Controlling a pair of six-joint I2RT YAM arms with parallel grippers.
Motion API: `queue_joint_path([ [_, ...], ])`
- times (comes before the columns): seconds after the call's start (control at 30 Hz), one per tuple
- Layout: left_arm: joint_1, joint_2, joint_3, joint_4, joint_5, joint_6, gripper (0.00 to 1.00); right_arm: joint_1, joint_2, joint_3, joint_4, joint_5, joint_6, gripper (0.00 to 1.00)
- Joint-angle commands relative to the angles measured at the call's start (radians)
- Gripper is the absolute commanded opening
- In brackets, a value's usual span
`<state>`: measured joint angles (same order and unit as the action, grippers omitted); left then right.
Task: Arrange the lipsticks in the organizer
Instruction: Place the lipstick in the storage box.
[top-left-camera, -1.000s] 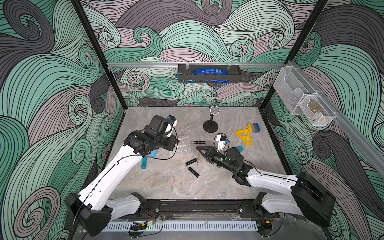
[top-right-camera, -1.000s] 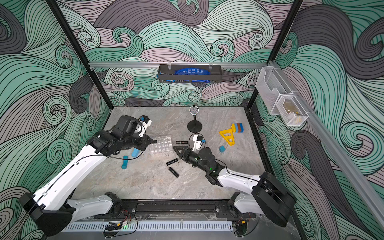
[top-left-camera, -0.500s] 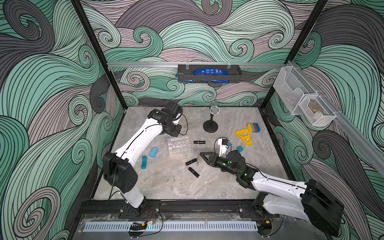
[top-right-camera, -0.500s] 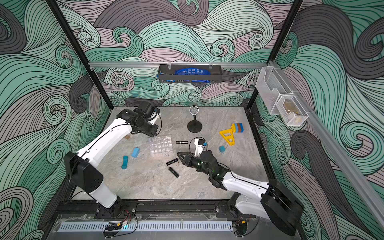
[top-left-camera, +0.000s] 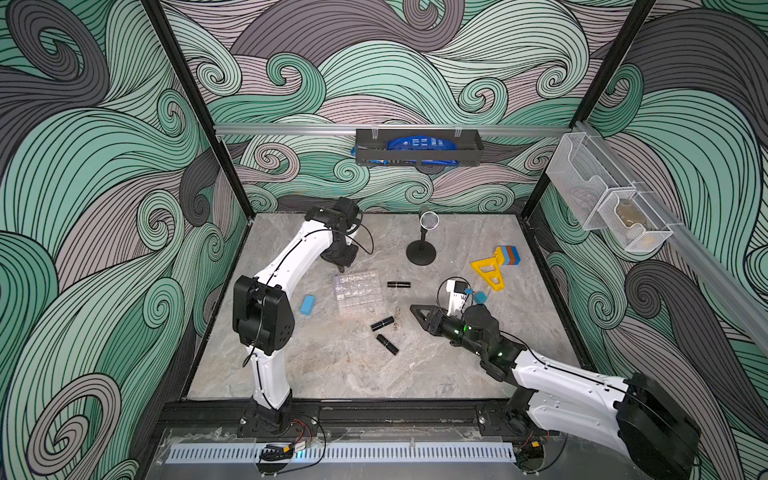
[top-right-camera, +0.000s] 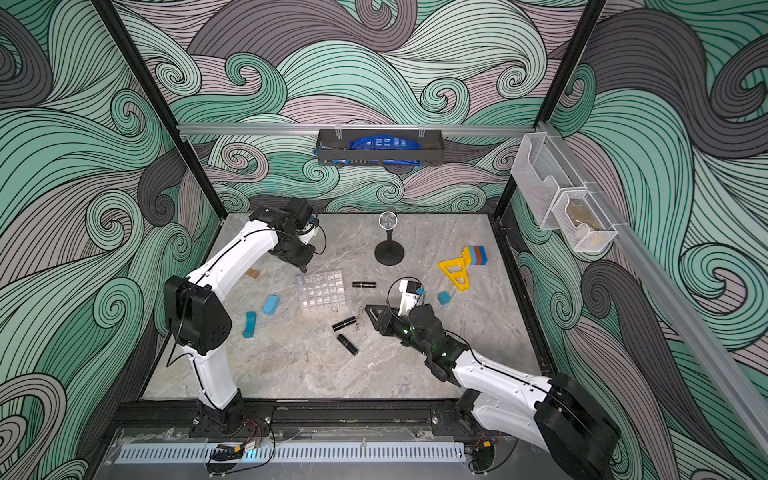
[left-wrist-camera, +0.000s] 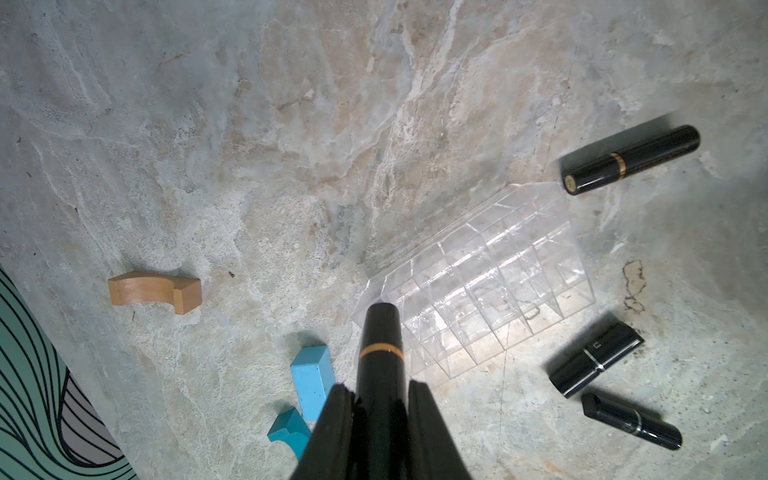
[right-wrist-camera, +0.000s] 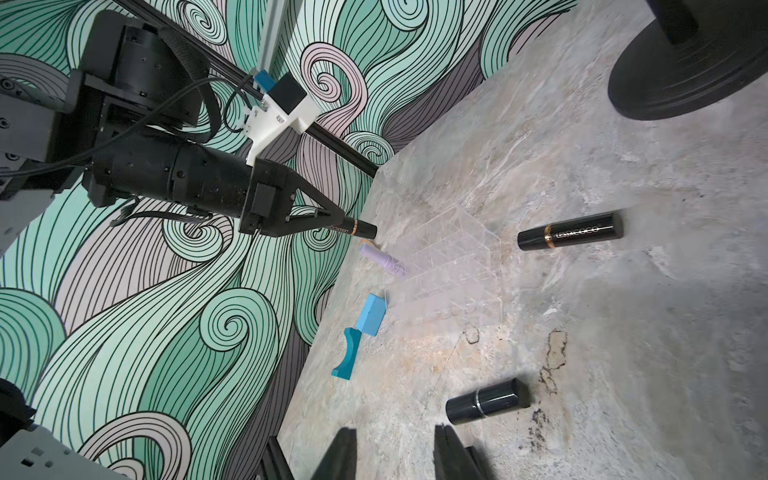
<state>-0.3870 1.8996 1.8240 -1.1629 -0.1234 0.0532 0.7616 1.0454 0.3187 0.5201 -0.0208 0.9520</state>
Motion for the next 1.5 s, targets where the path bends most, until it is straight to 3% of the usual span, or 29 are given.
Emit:
queue_joint_path([
  [0.0, 0.004, 0.010, 0.014, -0.018, 0.006, 0.007, 0.01, -0.005, 0.004, -0.006, 0.016, 0.010, -0.022, 0.36],
  [1.47, -0.036, 0.091, -0.046, 0.036, -0.027, -0.025, 0.00, -0.028, 0.085, 0.023, 0.034, -0.071, -0.013, 0.34],
])
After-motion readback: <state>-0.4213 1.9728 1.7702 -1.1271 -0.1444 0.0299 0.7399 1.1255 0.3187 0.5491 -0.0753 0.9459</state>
